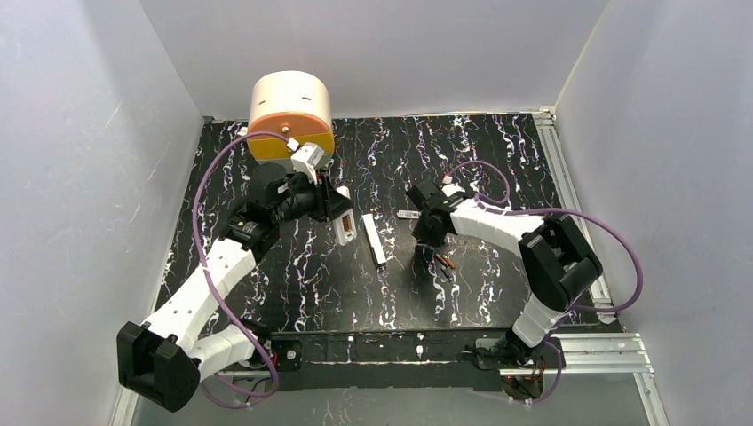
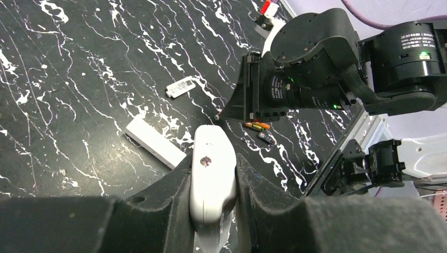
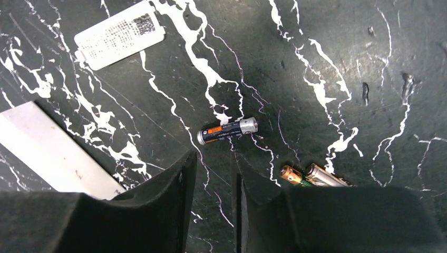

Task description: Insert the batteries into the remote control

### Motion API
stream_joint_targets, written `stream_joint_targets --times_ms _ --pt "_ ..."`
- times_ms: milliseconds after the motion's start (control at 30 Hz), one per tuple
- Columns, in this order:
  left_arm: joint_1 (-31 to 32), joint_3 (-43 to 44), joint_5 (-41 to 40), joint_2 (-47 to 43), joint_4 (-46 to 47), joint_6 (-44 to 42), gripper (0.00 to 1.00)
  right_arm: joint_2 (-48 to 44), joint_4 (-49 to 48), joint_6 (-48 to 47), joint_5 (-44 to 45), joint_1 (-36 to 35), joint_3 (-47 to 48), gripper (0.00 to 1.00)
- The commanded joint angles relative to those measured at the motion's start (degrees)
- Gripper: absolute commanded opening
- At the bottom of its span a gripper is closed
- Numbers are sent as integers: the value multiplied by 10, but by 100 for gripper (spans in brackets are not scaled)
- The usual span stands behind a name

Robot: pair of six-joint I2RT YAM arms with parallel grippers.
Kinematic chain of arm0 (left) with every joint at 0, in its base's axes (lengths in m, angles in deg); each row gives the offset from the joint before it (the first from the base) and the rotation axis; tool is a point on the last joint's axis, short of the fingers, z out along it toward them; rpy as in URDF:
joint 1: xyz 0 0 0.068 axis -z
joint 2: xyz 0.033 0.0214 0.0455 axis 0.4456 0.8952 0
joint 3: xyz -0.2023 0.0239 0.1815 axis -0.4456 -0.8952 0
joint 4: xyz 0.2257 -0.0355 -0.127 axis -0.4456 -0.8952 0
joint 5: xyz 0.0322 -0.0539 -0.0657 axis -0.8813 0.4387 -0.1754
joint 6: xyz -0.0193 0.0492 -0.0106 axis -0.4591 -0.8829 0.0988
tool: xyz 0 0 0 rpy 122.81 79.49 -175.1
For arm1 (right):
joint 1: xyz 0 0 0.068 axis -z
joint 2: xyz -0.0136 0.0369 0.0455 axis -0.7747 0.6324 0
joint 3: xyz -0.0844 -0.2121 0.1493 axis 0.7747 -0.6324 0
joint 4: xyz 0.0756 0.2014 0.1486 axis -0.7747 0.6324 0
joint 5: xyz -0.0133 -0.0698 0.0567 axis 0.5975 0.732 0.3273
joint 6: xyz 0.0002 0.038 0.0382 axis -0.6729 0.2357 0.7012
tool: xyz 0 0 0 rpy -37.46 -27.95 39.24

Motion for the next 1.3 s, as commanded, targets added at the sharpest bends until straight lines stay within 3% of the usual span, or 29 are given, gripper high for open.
stream_joint_targets --times_ms 0,900,1133,1267 --pt "-2 14 0 -29 -22 -31 0 -11 27 79 66 -17 24 38" --pt "-2 2 -7 -38 -23 -36 0 75 90 140 101 -16 61 42" --pt "-2 0 -7 -39 -22 -35 0 98 102 110 105 -16 68 30" --pt "-2 -1 -8 -36 -22 -34 0 102 82 83 95 -16 59 28"
